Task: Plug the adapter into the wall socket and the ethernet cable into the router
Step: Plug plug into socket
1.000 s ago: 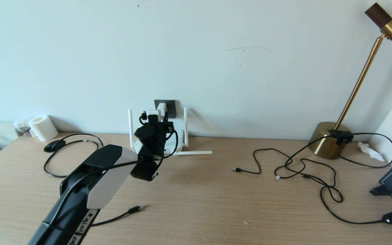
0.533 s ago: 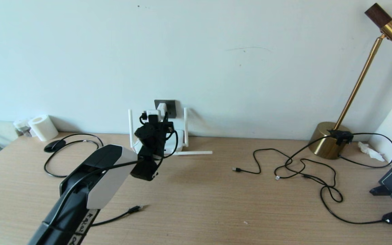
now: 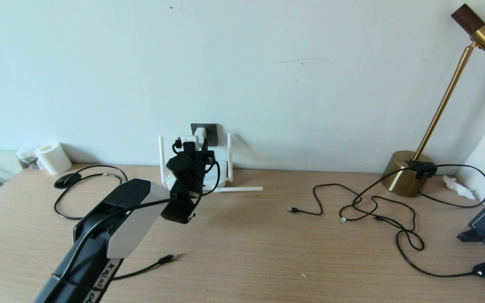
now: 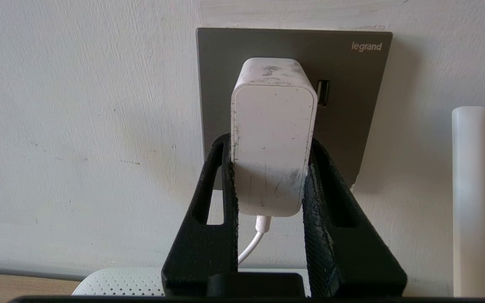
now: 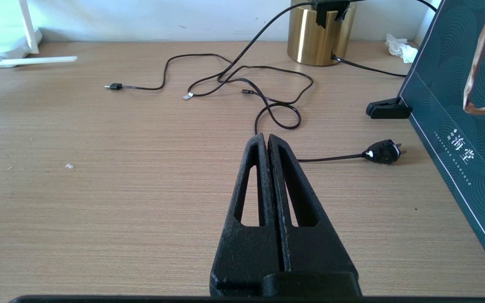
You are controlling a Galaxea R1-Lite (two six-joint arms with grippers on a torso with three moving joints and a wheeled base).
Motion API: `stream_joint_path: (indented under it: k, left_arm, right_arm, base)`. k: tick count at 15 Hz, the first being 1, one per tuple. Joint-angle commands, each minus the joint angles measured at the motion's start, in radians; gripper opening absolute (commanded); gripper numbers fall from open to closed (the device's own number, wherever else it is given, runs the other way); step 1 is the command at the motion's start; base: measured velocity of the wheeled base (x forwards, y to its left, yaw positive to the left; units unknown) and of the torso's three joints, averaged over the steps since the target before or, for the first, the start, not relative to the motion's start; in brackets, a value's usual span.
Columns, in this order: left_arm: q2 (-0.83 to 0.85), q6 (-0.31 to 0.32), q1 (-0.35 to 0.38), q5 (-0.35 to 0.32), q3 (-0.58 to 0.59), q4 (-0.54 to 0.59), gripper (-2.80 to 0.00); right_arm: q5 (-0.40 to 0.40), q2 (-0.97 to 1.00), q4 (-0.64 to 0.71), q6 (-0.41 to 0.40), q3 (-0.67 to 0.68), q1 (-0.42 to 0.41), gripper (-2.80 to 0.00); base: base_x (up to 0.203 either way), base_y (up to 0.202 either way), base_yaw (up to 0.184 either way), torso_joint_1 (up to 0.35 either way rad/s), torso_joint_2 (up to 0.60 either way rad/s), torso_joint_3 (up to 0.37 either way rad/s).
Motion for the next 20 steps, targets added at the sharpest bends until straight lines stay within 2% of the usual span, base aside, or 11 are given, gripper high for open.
stream_joint_path:
  k: [1,20]
  left_arm:
    - [0.002,0.001,-0.002,0.003,0.004,-0.006,-2.80]
    - [0.015,0.001,0.000,0.009,-0.007,0.052,-2.80]
  right_arm:
    - [0.000,0.001,-0.001,0.000,0.000,0.001,-2.80]
    - [0.000,0.001,-0.001,0.000,0.000,0.000,-2.80]
  base:
    - [0.000,0.000,0.000,0.000,0.00,0.000]
    - [0.000,0.000,0.000,0.000,0.00,0.000]
